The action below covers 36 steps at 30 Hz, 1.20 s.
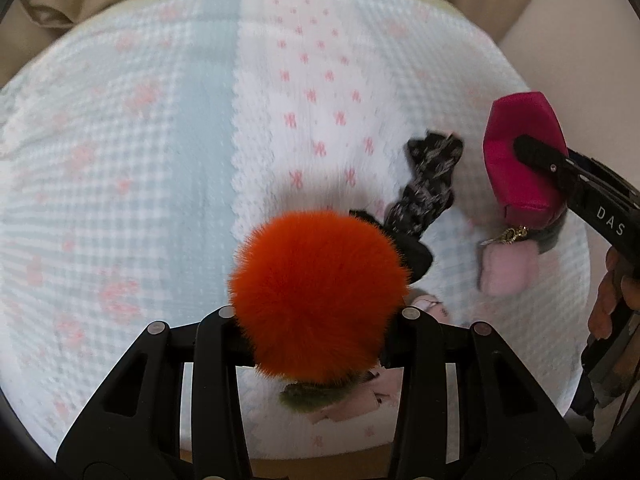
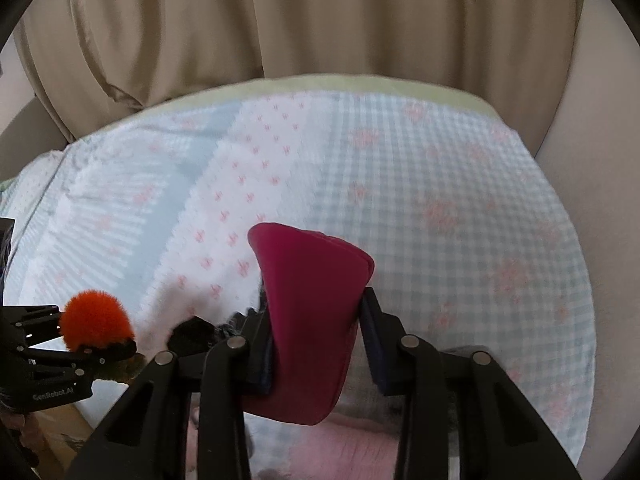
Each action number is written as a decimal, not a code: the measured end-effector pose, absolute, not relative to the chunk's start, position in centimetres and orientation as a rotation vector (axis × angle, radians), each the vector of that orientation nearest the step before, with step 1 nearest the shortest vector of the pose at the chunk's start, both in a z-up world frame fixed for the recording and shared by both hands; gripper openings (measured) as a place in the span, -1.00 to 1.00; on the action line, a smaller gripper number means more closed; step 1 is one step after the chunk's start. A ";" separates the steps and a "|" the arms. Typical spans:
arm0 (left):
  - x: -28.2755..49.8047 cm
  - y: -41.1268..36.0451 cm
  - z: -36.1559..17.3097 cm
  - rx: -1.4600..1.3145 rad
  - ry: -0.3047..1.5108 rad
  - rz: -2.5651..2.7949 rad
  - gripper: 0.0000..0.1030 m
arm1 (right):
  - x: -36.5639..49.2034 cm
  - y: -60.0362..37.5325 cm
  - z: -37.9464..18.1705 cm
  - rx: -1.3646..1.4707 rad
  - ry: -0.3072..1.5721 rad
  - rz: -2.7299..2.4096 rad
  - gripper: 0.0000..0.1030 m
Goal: Organize soft objects
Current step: 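Grasp the orange pom-pom with the left tool while the right tool grasps the magenta pouch, then carry the pom-pom and pouch into the cardboard box and open both tools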
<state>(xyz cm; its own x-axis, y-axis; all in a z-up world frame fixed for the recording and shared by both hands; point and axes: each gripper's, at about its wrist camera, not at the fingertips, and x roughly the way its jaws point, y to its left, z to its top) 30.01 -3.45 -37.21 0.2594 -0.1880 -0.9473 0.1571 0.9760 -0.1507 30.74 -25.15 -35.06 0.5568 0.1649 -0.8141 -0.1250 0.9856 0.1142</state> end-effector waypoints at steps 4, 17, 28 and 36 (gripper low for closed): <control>28.9 -3.5 -34.7 -0.031 1.235 -0.227 -0.30 | 29.3 -24.9 -31.9 0.059 0.918 0.175 -0.36; 19.9 -1.8 -19.6 -0.083 1.054 -0.175 -0.30 | 18.0 -20.9 -17.6 0.059 0.787 0.284 -0.36; 9.0 4.1 -15.9 -0.092 1.069 -0.135 -0.30 | 6.8 -14.4 -16.2 0.143 0.857 0.343 -0.36; 5.8 8.1 -20.1 -0.035 1.167 -0.188 -0.30 | 2.6 -9.5 -21.0 0.190 1.005 0.229 -0.36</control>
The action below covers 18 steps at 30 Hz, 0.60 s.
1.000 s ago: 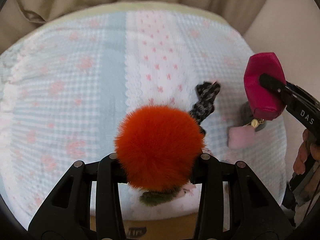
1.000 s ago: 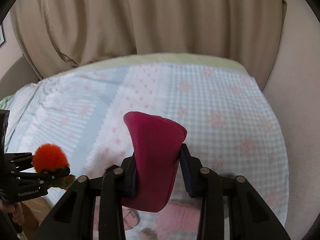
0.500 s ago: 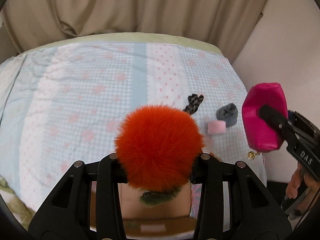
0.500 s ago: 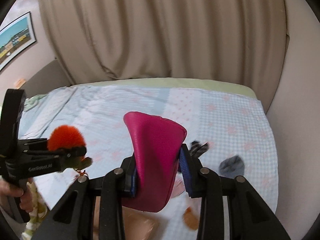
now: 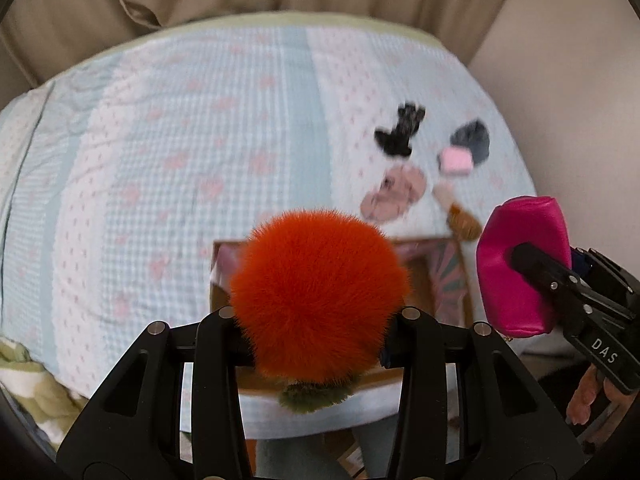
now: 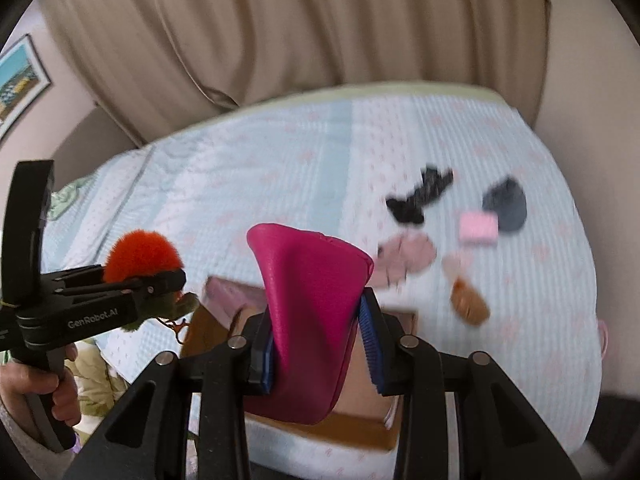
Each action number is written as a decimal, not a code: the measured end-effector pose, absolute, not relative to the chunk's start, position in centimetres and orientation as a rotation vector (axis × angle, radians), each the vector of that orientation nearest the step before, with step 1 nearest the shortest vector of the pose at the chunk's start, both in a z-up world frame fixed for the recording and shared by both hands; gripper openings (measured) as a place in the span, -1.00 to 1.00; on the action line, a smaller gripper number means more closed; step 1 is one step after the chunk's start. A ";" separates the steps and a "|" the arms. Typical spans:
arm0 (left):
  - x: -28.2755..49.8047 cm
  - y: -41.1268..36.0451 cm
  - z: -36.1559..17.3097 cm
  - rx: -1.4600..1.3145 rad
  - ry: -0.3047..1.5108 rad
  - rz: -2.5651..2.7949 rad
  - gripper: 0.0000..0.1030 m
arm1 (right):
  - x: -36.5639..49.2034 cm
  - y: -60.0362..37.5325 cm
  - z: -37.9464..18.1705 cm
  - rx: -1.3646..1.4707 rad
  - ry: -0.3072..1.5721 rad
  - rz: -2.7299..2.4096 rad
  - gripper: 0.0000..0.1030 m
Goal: Organize soft objects
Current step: 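Carry the pom-pom and pouch into the cardboard box and open both tools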
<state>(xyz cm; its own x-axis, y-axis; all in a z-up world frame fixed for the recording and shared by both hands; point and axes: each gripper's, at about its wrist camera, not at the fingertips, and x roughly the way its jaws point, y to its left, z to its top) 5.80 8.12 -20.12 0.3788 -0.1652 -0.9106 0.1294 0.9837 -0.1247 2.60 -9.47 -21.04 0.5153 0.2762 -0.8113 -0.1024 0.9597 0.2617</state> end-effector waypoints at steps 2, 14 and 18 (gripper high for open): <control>5.5 8.8 -21.9 -0.014 1.202 -0.208 -0.30 | 2.4 -8.5 -22.6 0.183 1.047 0.199 -0.36; 6.9 9.4 -33.4 0.046 1.391 -0.278 -0.30 | 3.8 -6.2 -32.4 0.153 1.265 0.073 -0.36; 7.3 9.3 -36.1 0.062 1.433 -0.271 -0.30 | 4.6 -6.1 -34.6 0.163 1.325 0.063 -0.36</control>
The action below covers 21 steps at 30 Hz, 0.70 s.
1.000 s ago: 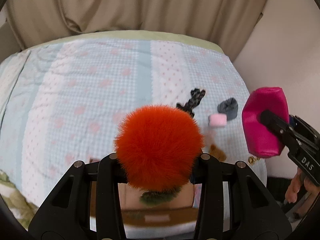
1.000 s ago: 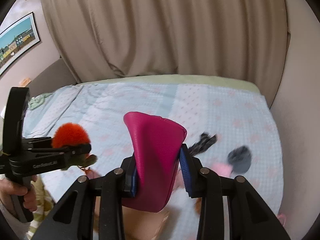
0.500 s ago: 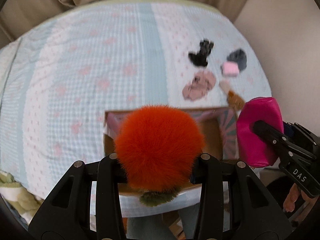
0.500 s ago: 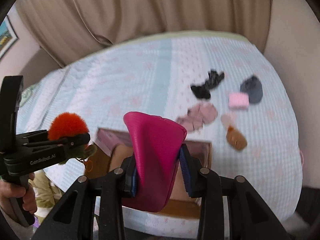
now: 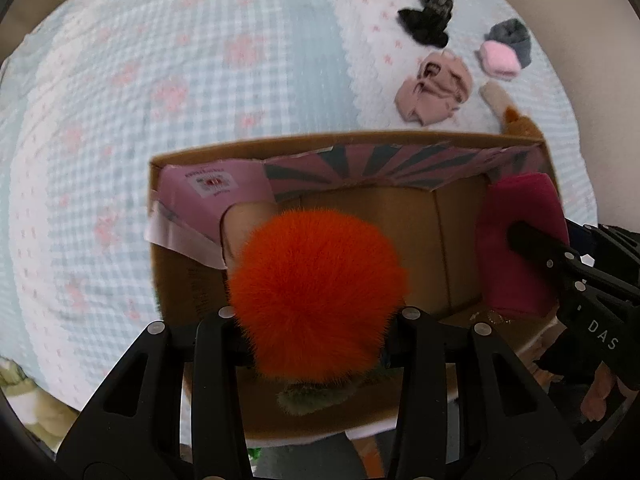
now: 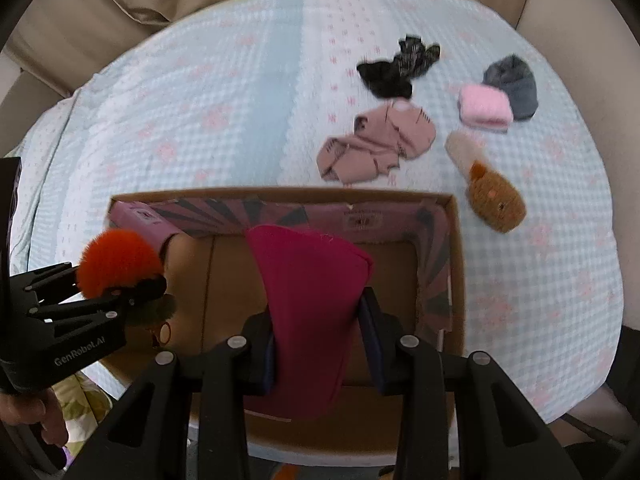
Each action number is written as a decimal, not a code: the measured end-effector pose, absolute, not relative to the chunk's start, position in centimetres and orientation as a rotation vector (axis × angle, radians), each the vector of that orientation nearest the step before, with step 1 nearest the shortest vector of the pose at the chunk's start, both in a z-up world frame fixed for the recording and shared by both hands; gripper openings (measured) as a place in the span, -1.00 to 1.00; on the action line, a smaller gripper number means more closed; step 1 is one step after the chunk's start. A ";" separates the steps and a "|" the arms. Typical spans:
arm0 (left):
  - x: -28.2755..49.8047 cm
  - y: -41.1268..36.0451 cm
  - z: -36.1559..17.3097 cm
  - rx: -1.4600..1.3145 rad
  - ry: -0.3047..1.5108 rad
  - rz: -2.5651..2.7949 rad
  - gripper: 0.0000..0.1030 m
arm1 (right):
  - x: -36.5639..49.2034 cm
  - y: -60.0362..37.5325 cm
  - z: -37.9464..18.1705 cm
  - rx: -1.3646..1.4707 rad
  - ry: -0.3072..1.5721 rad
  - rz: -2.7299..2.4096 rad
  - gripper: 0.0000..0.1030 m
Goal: Organize soft objects
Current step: 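Carry the pom-pom and pouch into the cardboard box and open both tools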
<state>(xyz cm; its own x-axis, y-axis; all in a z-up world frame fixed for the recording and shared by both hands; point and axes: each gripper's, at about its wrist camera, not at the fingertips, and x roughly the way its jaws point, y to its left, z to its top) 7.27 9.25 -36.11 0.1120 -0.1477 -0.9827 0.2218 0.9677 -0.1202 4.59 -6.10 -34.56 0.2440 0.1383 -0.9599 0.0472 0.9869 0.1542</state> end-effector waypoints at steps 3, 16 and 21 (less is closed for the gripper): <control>7.5 9.0 -37.5 0.071 1.458 -0.259 -0.30 | 5.0 -5.9 -35.8 0.174 1.364 0.071 -0.36; 7.0 8.6 -37.1 0.185 1.377 -0.212 1.00 | 6.4 -6.2 -39.1 0.265 1.455 0.033 0.90; 7.0 9.7 -37.5 0.163 1.406 -0.199 1.00 | 5.9 -7.2 -38.9 0.366 1.432 0.039 0.99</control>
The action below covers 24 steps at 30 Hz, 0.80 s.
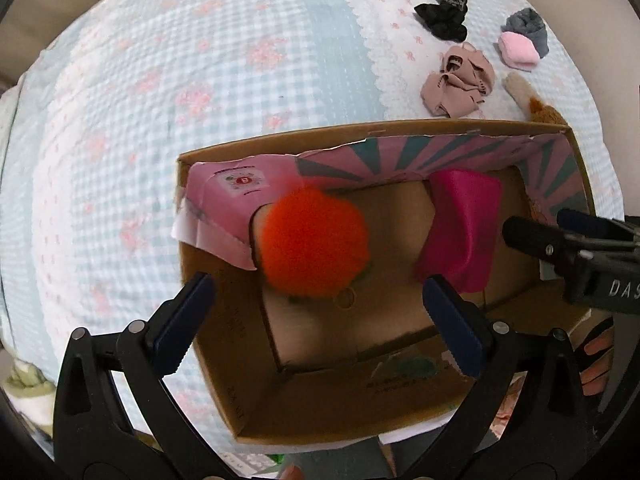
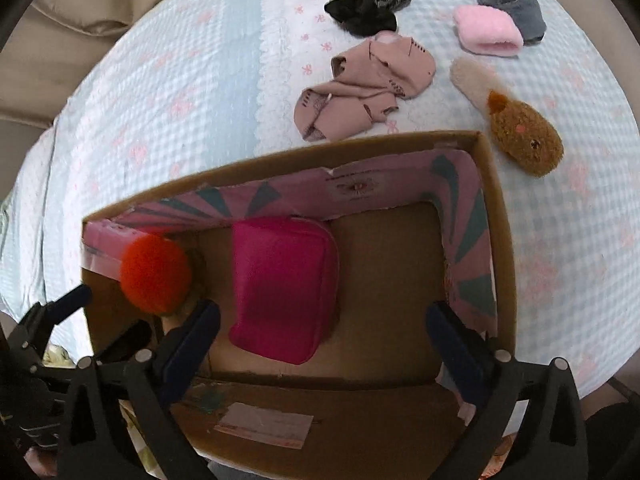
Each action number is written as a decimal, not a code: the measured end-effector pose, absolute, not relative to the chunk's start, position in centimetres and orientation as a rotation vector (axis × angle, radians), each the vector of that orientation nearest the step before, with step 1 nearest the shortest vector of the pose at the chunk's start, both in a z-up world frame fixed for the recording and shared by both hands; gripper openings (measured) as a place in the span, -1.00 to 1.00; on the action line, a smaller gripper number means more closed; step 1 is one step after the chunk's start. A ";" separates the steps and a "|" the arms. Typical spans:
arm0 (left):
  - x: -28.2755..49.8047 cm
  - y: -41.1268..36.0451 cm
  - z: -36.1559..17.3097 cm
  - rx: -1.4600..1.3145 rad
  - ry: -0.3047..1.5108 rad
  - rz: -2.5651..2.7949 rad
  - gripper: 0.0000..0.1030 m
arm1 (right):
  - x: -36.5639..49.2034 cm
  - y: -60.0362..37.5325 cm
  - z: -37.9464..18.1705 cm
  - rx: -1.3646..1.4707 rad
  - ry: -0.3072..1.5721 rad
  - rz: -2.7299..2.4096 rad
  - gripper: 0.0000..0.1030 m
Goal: Organize soft objects
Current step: 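Carry the pom-pom and pouch into the cardboard box and open both tools, then lift both tools out of the box toward the remaining items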
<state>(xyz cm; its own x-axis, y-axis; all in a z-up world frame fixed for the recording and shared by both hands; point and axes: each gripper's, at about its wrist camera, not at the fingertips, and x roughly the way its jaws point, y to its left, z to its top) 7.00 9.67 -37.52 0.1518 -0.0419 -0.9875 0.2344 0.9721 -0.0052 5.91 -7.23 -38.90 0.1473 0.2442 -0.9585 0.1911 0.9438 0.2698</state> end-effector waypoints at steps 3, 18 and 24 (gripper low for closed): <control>6.6 9.7 -37.1 0.170 1.396 -0.198 1.00 | 5.7 -7.2 -38.2 0.350 1.406 0.046 0.99; 4.2 10.0 -30.8 0.175 1.316 -0.220 1.00 | 3.5 -6.8 -30.3 0.323 1.304 0.045 0.99; 2.8 10.5 -25.5 0.157 1.248 -0.230 1.00 | 1.0 -7.6 -24.5 0.302 1.210 0.008 0.99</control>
<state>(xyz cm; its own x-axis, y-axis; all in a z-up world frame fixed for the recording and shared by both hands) 2.77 10.52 -25.52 0.2983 -0.0872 -0.9505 0.2577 0.9662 -0.0078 0.99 -7.63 -24.52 0.3581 0.1661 -0.9188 0.1543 0.9600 0.2337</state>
